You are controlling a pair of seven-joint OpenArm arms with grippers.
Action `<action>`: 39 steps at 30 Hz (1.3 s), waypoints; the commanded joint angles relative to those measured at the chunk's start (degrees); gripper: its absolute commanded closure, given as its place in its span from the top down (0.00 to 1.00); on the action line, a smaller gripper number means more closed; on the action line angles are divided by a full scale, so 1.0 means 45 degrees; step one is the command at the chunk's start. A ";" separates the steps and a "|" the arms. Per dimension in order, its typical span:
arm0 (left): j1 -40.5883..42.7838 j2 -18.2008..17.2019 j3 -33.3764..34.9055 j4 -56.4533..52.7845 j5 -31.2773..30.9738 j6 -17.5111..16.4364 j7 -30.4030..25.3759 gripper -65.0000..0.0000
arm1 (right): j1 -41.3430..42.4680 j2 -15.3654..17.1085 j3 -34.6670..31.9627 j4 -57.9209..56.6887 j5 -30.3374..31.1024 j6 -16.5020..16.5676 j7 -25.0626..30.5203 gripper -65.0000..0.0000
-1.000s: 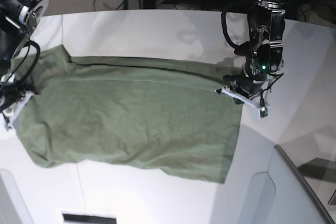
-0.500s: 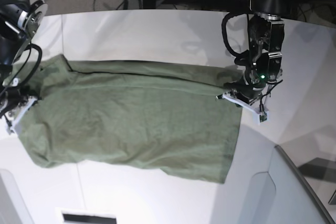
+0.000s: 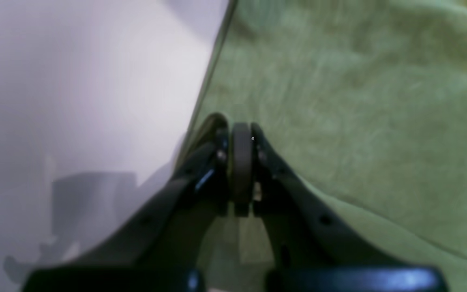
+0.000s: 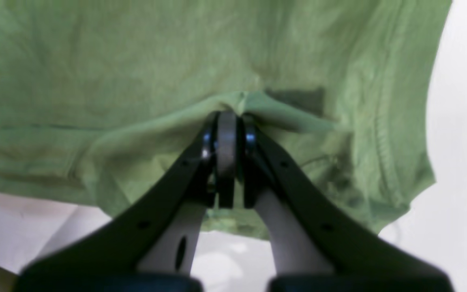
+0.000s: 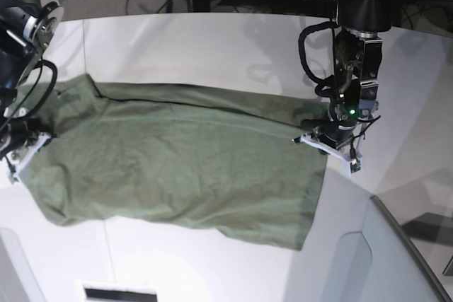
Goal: Layout the t-shirt on the table in an organized manner, then fold the t-shirt properly
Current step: 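Open both grippers and release the shirt edge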
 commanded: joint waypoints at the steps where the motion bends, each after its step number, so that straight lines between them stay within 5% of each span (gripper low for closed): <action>1: -0.0203 -0.0111 -0.0079 0.0245 0.0030 0.0053 -0.0286 0.00 | 0.0300 0.0257 0.0031 0.0198 0.0177 0.0017 0.0309 0.01; 21: -0.0477 -0.0111 -0.0020 -0.0263 0.0030 0.0053 -0.0989 0.00 | 0.0358 0.0179 0.0070 0.0257 0.0216 0.0017 0.0973 0.03; 23: -0.0594 -0.0111 -0.0040 -0.0263 0.0030 0.0053 -0.0989 0.00 | 0.0358 0.0179 0.0070 0.0257 0.0216 0.0017 0.0973 0.08; 26: -0.0652 -0.0111 -0.0079 -0.0244 0.0030 0.0053 -0.0989 0.00 | 0.0437 0.0199 0.0070 0.0276 0.0236 -0.0305 0.0973 0.30; 30: -0.0809 -0.0131 -0.0098 -0.0029 0.0010 0.0053 -0.1009 0.43 | 0.0437 0.0140 0.1066 0.0980 0.0255 -0.0305 0.0973 0.56; 34: -0.0965 -0.0424 -0.0098 0.0420 -0.0068 0.0053 -0.1028 0.79 | -0.0384 -0.0290 0.1379 0.3617 0.0236 0.0017 0.0699 0.57; 37: -0.0867 -0.0580 -0.0333 0.1221 -0.0088 0.0053 -0.1028 0.94 | -0.1752 -0.0700 0.0480 0.5825 0.0236 0.0017 -0.0297 0.58; 39: -0.0320 -0.0600 -0.1095 0.1964 -0.0088 0.0033 -0.1009 0.95 | -0.3002 -0.0954 -0.0809 0.7036 0.0197 0.0017 -0.0356 0.58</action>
